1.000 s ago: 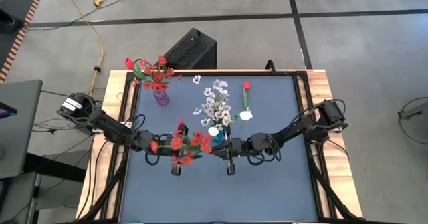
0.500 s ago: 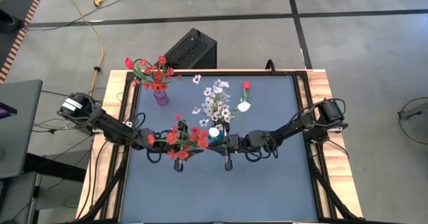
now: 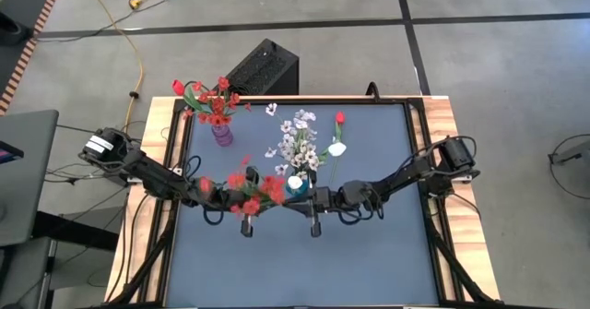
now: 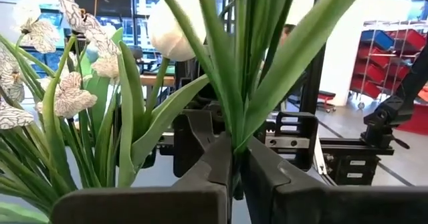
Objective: Sort flowers into vase by color
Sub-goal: Put the red flowers into the purple vase
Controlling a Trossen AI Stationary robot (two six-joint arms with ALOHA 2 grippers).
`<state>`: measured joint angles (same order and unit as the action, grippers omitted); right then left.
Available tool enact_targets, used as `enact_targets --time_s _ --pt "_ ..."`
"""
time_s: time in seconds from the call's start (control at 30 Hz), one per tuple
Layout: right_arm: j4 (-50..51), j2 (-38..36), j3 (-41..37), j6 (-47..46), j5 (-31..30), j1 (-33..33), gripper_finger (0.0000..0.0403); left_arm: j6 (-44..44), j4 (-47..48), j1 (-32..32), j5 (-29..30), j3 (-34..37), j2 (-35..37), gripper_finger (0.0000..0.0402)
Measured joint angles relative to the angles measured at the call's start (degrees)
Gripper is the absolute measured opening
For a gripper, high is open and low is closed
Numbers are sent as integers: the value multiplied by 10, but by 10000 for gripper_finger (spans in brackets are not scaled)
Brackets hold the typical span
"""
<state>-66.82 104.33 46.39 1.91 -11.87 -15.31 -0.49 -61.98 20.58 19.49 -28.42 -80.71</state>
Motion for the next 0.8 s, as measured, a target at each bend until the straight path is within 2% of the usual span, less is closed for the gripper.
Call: enact_targets --time_s 0.23,0.37,0.5,0.6,0.8 --pt "22 -17 0 0 0 -13 113 -16 0 0 -2 0 1 1" --pt "110 -56 0 -4 0 -22 161 -17 23 1 -6 0 32 1" --pt "232 -108 0 -4 0 -37 203 -17 111 5 -6 0 111 0" --pt "323 -148 0 -4 0 -49 223 -8 204 18 17 0 193 0" --pt "430 -198 0 -3 0 -64 229 2 424 55 136 0 371 0"
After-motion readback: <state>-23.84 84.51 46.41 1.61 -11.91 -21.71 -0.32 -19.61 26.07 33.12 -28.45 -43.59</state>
